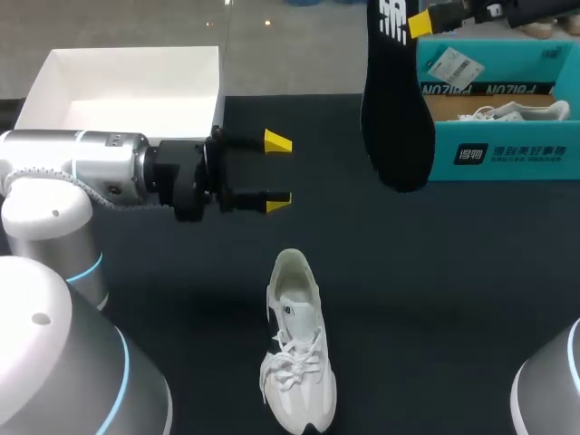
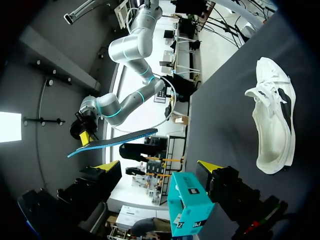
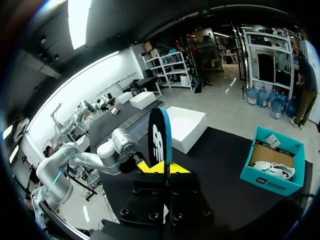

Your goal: Take the shoe out of the shoebox, open the shoe tongue, remove and reinsert the insole, then place the shoe into the shoebox

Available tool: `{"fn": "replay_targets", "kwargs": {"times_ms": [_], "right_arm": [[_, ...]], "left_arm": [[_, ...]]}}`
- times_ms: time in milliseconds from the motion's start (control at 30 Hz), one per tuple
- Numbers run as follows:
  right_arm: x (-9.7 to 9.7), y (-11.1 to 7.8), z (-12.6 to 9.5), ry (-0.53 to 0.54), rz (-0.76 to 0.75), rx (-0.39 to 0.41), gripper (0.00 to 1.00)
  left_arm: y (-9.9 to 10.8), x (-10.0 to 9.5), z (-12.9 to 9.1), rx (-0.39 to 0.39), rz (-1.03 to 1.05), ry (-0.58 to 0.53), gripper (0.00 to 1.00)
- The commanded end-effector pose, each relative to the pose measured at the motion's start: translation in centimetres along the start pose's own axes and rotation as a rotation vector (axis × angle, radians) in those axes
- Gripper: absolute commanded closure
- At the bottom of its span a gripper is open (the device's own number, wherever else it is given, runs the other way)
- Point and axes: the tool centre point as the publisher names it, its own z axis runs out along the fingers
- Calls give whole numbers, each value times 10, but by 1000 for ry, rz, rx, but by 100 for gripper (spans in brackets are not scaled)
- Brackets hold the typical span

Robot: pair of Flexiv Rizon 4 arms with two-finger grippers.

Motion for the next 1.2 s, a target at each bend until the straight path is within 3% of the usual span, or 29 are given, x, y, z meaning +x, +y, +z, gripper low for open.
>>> {"fn": "replay_targets", "kwargs": {"times_ms": [33, 500, 1200], "right_arm": [[-4, -6, 15, 66, 45, 15, 100], [-1, -26, 57, 274, 186, 151, 100], [10, -54, 105, 440, 302, 165, 100]], "left_arm": [[0, 1, 1, -1, 2, -2, 0], [0, 1, 1, -1, 2, -2, 0], [0, -6, 7, -8, 131, -37, 0]]}}
